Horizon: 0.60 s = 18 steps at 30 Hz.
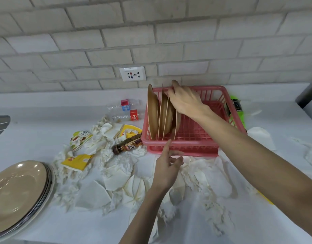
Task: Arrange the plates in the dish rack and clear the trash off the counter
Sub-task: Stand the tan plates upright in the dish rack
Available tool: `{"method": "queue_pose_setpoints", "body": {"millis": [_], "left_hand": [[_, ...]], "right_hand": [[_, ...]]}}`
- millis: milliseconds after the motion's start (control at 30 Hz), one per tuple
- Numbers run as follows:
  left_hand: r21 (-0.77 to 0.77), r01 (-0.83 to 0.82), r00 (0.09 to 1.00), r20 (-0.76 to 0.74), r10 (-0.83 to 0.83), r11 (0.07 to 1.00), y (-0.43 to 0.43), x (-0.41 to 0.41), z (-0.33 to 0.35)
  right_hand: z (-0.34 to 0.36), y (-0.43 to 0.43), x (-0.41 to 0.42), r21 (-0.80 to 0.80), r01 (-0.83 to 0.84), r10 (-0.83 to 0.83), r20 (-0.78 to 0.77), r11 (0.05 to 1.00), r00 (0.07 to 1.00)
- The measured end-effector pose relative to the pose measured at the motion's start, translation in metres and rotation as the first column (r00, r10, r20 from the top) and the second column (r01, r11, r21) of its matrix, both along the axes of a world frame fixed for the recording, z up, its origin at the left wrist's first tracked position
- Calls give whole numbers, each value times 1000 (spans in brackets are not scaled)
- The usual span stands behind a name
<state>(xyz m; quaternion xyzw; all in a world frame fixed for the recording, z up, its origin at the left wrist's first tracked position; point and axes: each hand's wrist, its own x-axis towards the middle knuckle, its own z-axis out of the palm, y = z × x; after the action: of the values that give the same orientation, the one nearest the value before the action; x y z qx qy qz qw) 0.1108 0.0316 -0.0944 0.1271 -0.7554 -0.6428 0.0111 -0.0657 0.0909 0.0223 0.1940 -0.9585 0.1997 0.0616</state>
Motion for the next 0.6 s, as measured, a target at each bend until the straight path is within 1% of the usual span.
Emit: {"method": "queue_pose_setpoints", "body": {"millis": [100,200,267,300,333,400,433,500,600], "left_hand": [[-12,18,1000,-19,-18,1000,-8,5,1],[8,23,999,-39,-22,1000,-20,12,6],[27,22,998,-52,-20,999,-32,20,10],[33,26,998,-57,-24,999,-39,25,13],[34,30,998,-60,-28,999,-48,29,16],[33,28,998,-65,-26,999,-69,39,21],[31,21,998,-67,-19,999,-81,44,24],[32,-5,998,-65,7,999,-108,58,28],[27,-74,995,-70,75,997,-157,80,32]], "right_hand": [[-5,3,4,105,-44,53,-84,993,995],[-9,3,6,109,-56,67,-98,992,993],[-6,-1,8,-7,-4,4,-54,1000,999],[-3,-3,12,-101,-1,-5,-55,995,998],[-2,-6,17,-165,-29,12,-104,986,994],[4,-16,33,-215,-146,96,-227,966,969],[6,-24,43,-230,-212,152,-255,950,955],[6,-47,65,-261,-328,270,-236,908,934],[-4,-93,100,-296,-485,453,-175,823,874]]}}
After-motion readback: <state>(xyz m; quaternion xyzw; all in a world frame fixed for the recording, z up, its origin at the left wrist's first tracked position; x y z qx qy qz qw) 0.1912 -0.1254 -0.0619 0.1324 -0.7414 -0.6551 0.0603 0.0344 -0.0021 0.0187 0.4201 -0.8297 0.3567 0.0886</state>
